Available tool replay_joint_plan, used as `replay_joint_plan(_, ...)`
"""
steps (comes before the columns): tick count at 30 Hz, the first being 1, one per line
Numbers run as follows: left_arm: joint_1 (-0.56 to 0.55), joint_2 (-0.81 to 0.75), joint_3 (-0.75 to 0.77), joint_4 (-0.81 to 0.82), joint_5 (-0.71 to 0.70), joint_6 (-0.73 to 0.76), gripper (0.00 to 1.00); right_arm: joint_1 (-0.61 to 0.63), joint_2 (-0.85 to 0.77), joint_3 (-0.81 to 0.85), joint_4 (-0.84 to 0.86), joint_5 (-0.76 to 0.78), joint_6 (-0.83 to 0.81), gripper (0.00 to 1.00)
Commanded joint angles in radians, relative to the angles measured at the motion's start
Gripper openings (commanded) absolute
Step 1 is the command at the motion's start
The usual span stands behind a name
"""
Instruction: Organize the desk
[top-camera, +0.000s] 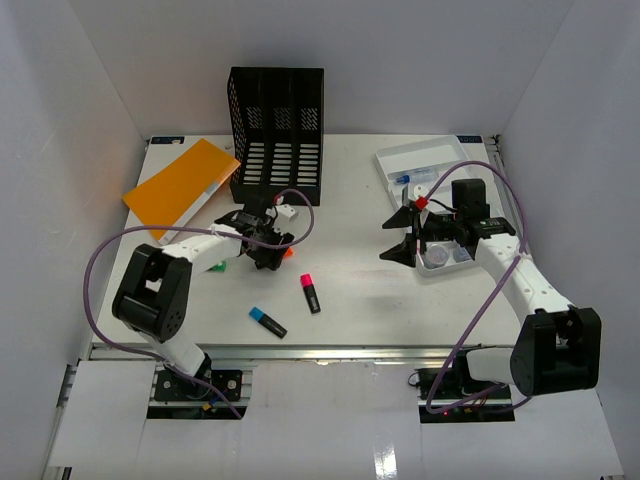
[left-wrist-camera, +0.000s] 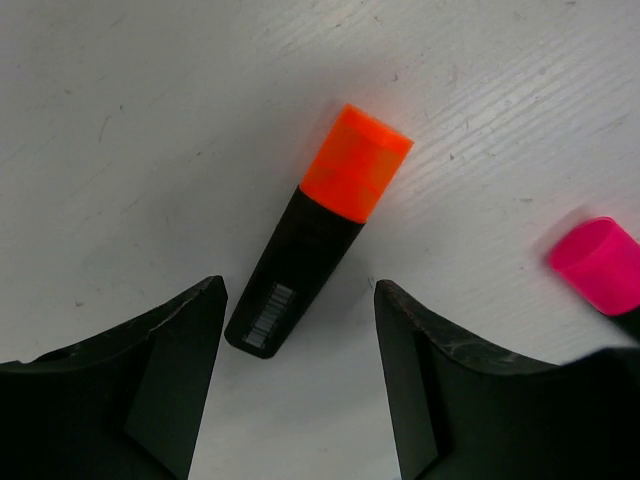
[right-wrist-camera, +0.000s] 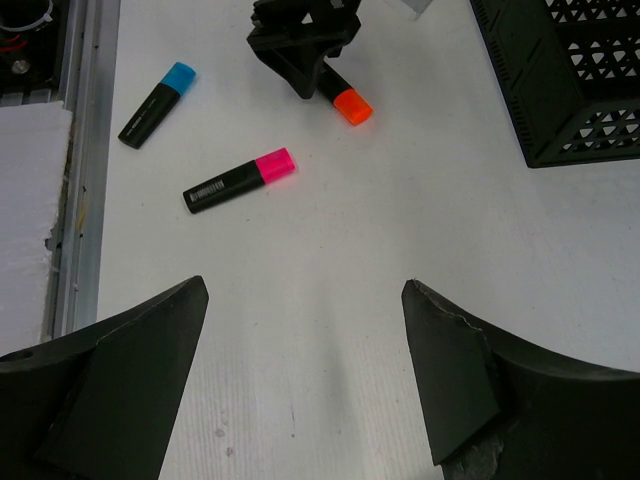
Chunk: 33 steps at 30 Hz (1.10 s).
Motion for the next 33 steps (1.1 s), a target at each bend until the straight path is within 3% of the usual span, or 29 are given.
replay_joint_plan(1, 0.003, 0.052, 0.065, 0.018, 0.022, 0.122, 0.69, 0.000, -0.006, 0.013, -0.047, -0.034, -0.050, 0.85)
replay_joint_plan(7, 0.003, 0.080, 0.059, 0.031, 0.041, 0.151, 0.62, -0.003, -0.005, 0.012, -0.054, -0.027, -0.058, 0.84)
replay_joint_plan(12, 0.001, 0.038, 0.027, 0.039, 0.076, 0.110, 0.51, -0.003, 0.012, 0.013, -0.056, -0.014, -0.060, 0.83)
replay_joint_plan(14, 0.001, 0.025, 0.019, 0.046, 0.080, 0.095, 0.45, -0.003, 0.022, 0.016, -0.059, -0.014, -0.052, 0.81)
replay_joint_plan(17, 0.002, 0.016, 0.023, 0.048, 0.082, 0.053, 0.26, -0.003, 0.033, 0.028, -0.082, -0.035, -0.058, 0.79)
replay_joint_plan(20, 0.001, -0.002, 0.030, 0.057, 0.103, 0.012, 0.18, -0.003, 0.032, 0.028, -0.138, -0.084, -0.127, 0.79)
replay_joint_plan(22, 0.003, -0.014, 0.034, 0.060, 0.125, -0.018, 0.15, 0.000, 0.033, 0.036, -0.240, -0.143, -0.344, 0.80)
replay_joint_plan(25, 0.002, -0.047, 0.046, 0.066, 0.232, -0.066, 0.11, 0.050, 0.037, 0.036, -0.637, -0.151, -0.864, 0.86)
replay_joint_plan(27, 0.001, -0.068, 0.051, 0.065, 0.329, -0.091, 0.11, 0.093, 0.016, 0.007, -0.708, -0.128, -1.122, 0.88)
replay_joint_plan(29, 0.002, -0.079, 0.056, 0.062, 0.406, -0.132, 0.11, 0.150, -0.019, -0.030, -0.607, -0.068, -1.053, 0.89)
replay_joint_plan(30, 0.001, -0.087, 0.057, 0.060, 0.485, -0.146, 0.11, 0.220, -0.041, -0.049, -0.426, -0.017, -0.971, 0.89)
replay_joint_plan(33, 0.001, -0.087, 0.056, 0.067, 0.642, -0.206, 0.11, 0.372, -0.150, -0.151, -0.126, 0.272, -0.784, 0.90)
